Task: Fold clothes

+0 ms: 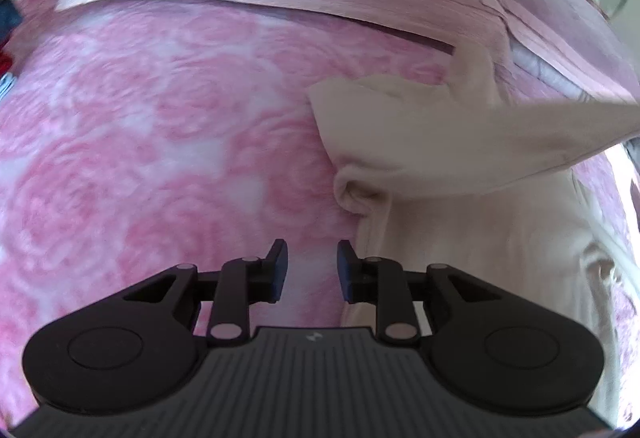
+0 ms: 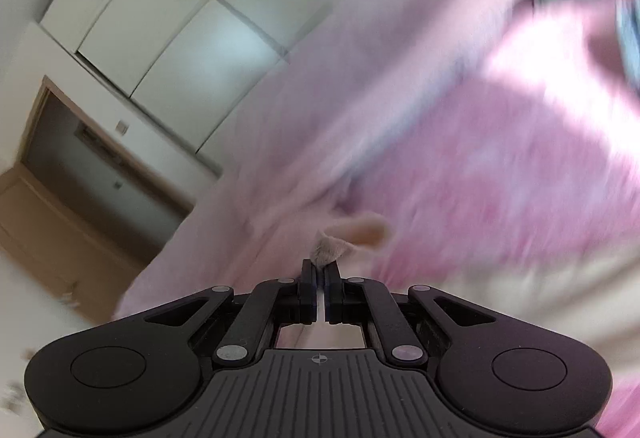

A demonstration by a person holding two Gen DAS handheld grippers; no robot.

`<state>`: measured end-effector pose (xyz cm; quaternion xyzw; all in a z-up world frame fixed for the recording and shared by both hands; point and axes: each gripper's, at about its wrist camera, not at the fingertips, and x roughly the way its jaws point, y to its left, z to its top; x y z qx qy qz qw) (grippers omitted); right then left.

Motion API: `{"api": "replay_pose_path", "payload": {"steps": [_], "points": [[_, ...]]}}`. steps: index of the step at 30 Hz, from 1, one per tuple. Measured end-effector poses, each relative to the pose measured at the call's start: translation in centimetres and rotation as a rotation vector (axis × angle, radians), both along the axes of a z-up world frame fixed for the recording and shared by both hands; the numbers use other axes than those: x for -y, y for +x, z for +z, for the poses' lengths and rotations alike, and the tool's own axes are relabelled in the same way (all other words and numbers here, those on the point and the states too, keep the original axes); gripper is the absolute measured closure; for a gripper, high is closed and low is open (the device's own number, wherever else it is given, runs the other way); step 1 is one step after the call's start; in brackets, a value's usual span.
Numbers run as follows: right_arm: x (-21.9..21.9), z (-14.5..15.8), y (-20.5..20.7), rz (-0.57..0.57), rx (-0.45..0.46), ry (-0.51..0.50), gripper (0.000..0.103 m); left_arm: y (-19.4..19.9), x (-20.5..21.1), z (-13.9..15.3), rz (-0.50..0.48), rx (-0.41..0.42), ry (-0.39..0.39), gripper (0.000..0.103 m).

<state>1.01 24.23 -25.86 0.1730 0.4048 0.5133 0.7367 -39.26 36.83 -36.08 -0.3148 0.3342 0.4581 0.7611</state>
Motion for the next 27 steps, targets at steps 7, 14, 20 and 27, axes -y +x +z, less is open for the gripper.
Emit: {"api": "replay_pose_path", "payload": {"steps": [7,14,20,27], "points": [[0.9,-5.1,2.3,-0.054,-0.016,-0.254,0.101,3.4,-0.8,-0.7,-0.121,-0.072,0.076,0.081],[1.5,-6.8,2.8,-0.087,-0.069,-0.284,0.101,4.0,-1.6,0.7,-0.176,-0.005,0.073,0.074],[1.6,-6.5,3.1,-0.096,-0.07,-0.283,0.101,5.6,-2.4,-0.3,-0.24,-0.122,0.149,0.098],[3.3,-10.4,4.3,-0.128,-0.086,-0.402,0.101,5.1,-2.6,-1.7,-0.297,-0.242,0.161,0.093]]}}
